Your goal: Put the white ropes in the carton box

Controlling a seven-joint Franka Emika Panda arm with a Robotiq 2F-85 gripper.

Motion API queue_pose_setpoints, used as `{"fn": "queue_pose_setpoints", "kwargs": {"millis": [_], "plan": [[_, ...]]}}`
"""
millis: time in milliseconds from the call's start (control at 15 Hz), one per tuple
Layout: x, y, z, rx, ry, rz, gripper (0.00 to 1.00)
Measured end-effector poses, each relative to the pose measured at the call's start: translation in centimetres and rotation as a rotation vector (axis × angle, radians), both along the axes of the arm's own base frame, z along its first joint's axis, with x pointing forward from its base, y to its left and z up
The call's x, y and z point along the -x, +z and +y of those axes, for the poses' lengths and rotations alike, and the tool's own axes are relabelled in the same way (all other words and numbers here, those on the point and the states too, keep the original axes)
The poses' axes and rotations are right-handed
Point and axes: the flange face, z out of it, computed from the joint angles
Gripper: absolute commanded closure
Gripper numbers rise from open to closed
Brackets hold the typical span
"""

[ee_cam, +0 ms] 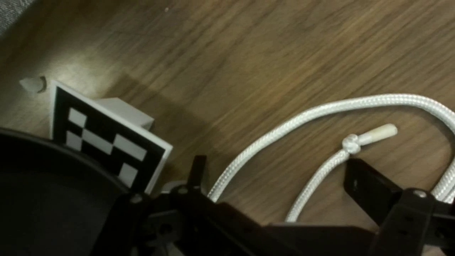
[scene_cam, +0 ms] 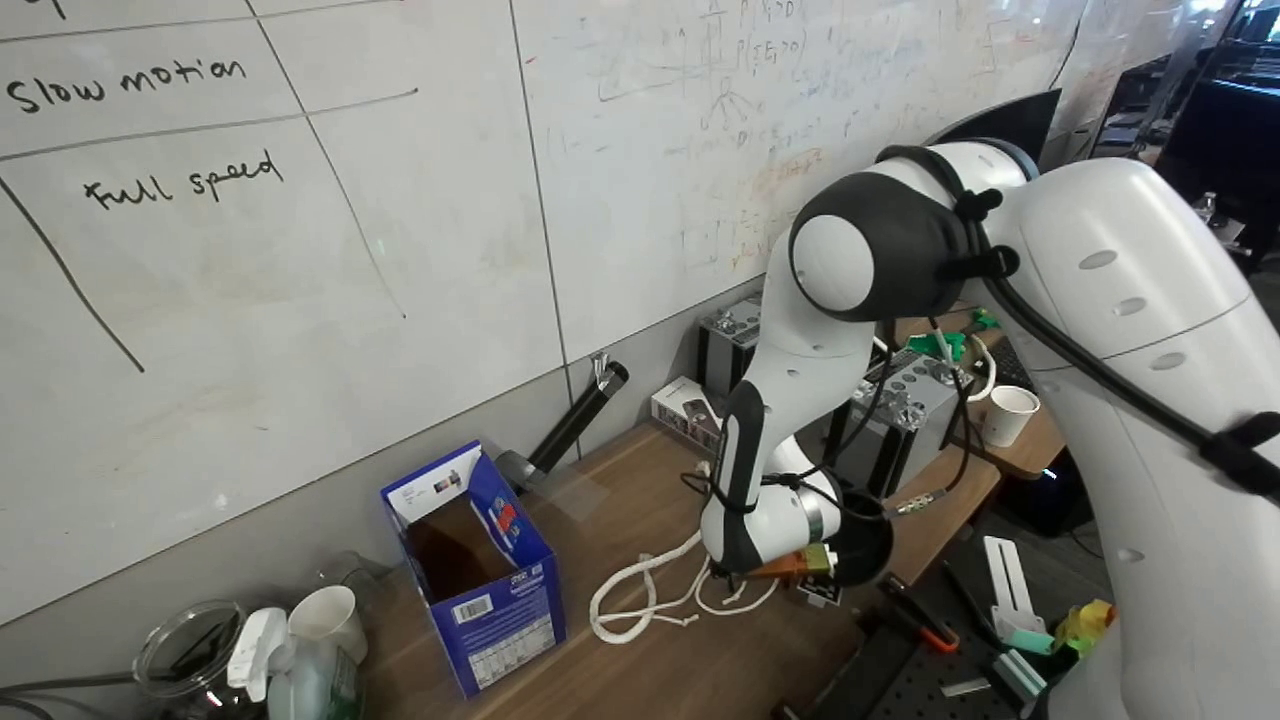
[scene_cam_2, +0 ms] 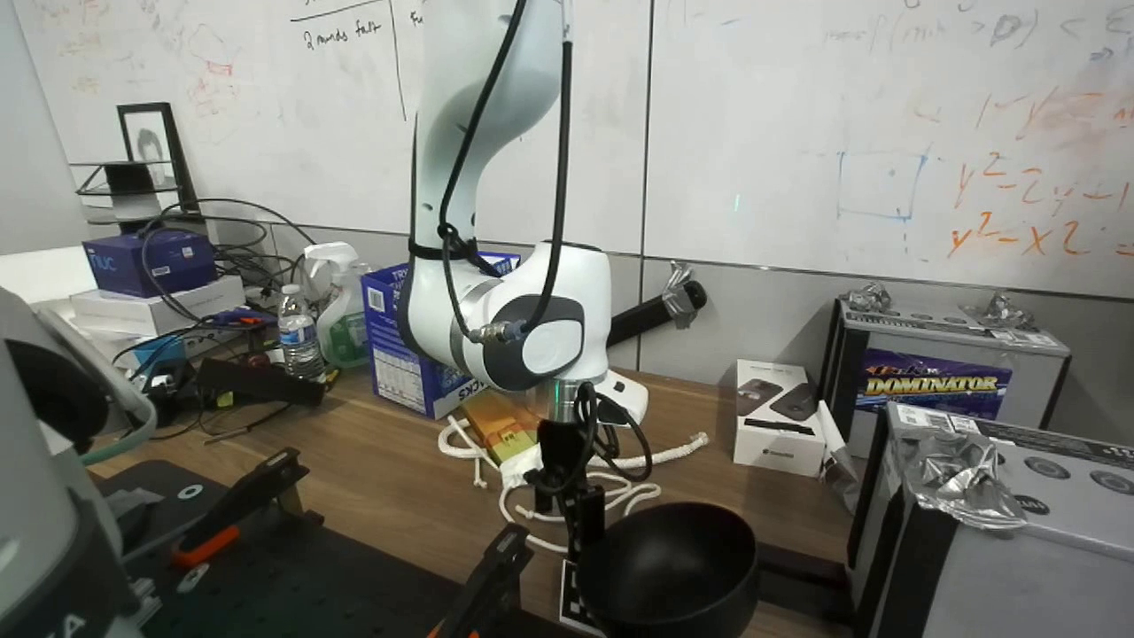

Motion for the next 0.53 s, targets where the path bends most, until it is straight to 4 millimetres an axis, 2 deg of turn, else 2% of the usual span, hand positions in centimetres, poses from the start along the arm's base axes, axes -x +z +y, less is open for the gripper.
{"fn": "queue_pose_setpoints", "kwargs": {"millis": [533], "plan": [[-1.07, -0.36, -0.46, -0.094, -0.051, -0.03, 0.0]]}}
